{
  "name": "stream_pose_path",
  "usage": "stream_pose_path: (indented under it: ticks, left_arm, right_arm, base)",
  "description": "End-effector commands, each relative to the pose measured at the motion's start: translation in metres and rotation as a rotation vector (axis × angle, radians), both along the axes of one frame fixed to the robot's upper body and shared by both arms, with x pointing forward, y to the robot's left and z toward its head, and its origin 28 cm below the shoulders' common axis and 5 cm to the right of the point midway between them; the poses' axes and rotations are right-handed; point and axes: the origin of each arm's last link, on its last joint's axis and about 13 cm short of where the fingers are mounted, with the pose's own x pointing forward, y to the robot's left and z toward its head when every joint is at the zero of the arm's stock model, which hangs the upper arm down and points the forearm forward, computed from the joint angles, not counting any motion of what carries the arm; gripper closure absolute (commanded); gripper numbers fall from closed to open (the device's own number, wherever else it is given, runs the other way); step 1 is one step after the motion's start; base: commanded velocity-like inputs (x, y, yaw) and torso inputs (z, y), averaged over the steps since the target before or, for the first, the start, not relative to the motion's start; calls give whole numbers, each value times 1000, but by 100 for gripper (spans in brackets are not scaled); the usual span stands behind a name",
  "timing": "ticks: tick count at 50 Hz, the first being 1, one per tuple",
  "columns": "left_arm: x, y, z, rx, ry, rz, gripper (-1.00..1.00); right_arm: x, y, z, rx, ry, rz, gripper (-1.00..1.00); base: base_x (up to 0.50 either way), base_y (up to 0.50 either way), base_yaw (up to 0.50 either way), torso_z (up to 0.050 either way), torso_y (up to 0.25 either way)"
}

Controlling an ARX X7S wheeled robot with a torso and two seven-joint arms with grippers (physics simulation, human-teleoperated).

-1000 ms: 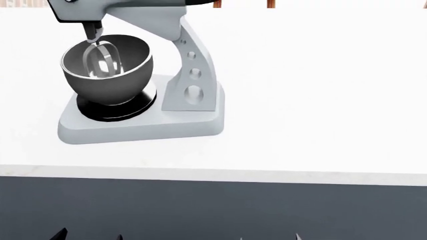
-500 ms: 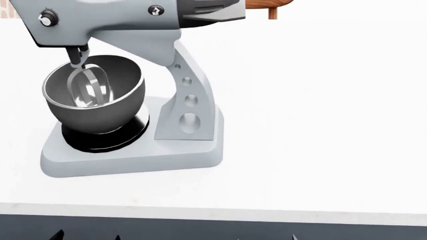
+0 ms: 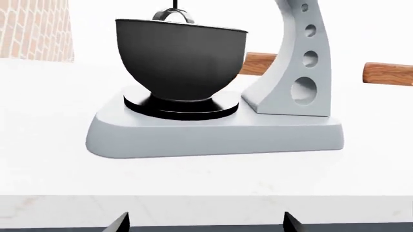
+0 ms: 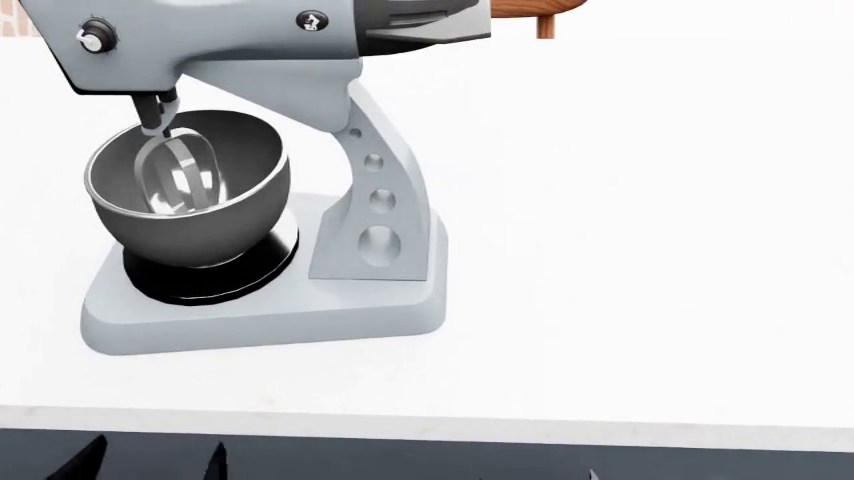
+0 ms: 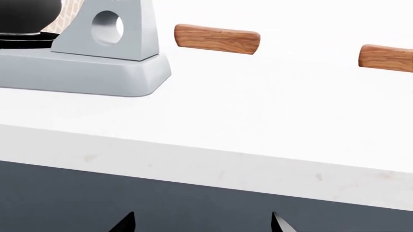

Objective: Open the stand mixer head.

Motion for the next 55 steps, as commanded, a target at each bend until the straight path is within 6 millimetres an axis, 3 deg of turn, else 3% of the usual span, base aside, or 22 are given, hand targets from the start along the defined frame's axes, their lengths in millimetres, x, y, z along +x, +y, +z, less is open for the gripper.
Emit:
stream_pose_path:
  ticks: [1,9,17,24,29,33,46,47,53,55]
  left_arm:
    - [-13,1,85,28,-99,21,-100]
    - [-16,-3,143,10,-174,-28,-100]
    - [-12,-6,167,55,-204,-54,-100]
    - [10,-9,188,55,-200,-69,-100]
    - [17,-14,193,43,-200,-87,-100]
    - [43,-8,193,42,-200,-47,-100]
    - [46,-6,159,54,-175,-24,-100]
    - [42,-7,155,54,-194,-38,100]
    - [33,-8,143,60,-205,-12,100]
    - [85,8,184,63,-165,-22,100]
  right_arm:
    - [0,0,0,-3,0,-4,-100]
    - [-1,0,1,-4,2,9,-100]
    - [-2,1,0,-8,2,17,-100]
    - [-3,1,0,-11,3,27,-100]
    - [-3,2,1,-15,0,31,-100]
    - [-3,2,0,-23,-2,33,-100]
    - [-2,4,-1,-41,-1,43,-100]
    - [-1,4,-1,-38,-1,46,-100]
    - [0,6,-3,-47,-4,49,-100]
    - [1,6,-3,-47,-4,48,-100]
  base:
    - [0,0,0,0,0]
    - [0,0,0,0,0]
    - [0,0,0,0,0]
    - [0,0,0,0,0]
    - [0,0,0,0,0]
    - [0,0,0,0,0]
    - [0,0,0,0,0]
    - [0,0,0,0,0]
    - [0,0,0,0,83]
    - [0,0,0,0,0]
